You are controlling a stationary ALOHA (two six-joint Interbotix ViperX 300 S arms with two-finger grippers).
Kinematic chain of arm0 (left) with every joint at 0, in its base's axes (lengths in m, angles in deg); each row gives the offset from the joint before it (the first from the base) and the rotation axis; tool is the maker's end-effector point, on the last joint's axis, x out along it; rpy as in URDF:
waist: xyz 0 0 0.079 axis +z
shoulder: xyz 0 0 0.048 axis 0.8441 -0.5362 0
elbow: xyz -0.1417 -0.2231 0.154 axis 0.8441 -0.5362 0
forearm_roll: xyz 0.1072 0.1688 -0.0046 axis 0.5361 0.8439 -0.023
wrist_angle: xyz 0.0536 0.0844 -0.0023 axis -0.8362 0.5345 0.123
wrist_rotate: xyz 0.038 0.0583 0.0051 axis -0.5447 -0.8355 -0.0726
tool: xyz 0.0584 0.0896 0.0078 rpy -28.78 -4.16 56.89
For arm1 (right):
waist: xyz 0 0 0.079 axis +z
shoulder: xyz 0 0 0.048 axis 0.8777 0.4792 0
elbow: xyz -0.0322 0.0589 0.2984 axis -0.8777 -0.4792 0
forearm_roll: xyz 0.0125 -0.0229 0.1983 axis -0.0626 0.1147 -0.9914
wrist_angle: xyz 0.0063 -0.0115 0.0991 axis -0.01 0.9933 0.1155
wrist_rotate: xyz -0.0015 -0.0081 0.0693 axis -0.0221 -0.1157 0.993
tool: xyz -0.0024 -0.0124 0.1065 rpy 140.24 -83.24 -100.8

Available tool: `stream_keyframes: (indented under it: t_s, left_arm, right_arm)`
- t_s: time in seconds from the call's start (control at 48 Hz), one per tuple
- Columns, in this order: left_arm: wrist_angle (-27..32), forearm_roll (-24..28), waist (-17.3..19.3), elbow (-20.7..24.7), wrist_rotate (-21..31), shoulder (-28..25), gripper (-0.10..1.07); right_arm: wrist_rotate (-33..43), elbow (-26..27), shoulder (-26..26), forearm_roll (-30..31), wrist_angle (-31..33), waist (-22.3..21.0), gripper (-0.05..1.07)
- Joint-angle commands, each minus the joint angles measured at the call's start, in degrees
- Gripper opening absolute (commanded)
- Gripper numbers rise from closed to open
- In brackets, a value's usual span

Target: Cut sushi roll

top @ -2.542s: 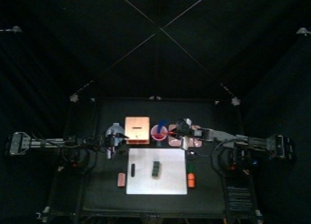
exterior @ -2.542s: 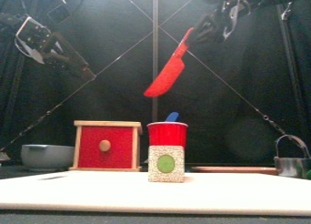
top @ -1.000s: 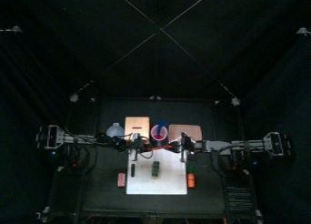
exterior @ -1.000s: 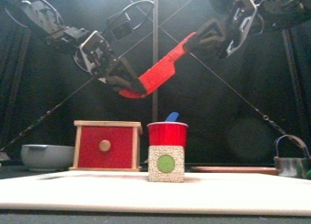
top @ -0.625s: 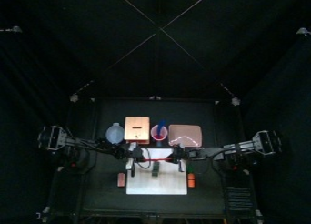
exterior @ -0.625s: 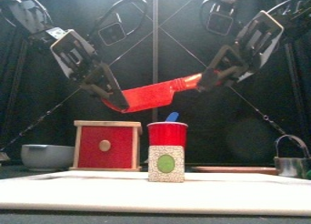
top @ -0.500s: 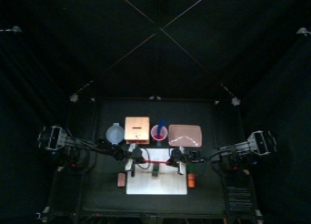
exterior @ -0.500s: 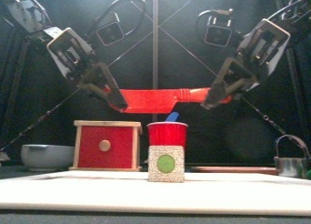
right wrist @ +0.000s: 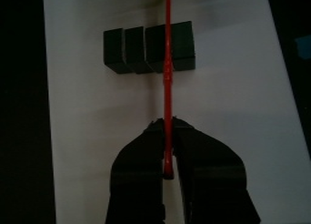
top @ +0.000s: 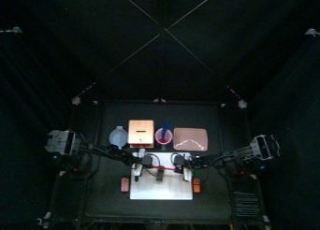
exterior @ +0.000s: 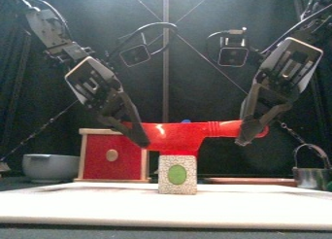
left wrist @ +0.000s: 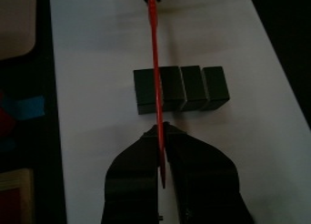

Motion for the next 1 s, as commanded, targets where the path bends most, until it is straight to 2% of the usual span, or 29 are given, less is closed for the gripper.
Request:
stream_keyframes:
  t_s: [0.0,0.75,0.979]
  left_arm:
    - [1.1,-0.2,-0.3,1.5,0.0,-0.2,0.43]
    - [4.0,-1.8,-1.1,1.8,-0.4,-2.1,0.43]
    - [4.0,-1.8,-1.2,1.4,-0.4,-2.8,0.43]
  right_arm:
    - [-0.3,0.9,-2.0,0.5,0.1,0.6,0.31]
    - [-0.3,0.8,-1.3,2.2,0.6,-0.3,0.31]
    - [-0.2,0.4,2.4,2.0,0.6,0.1,0.31]
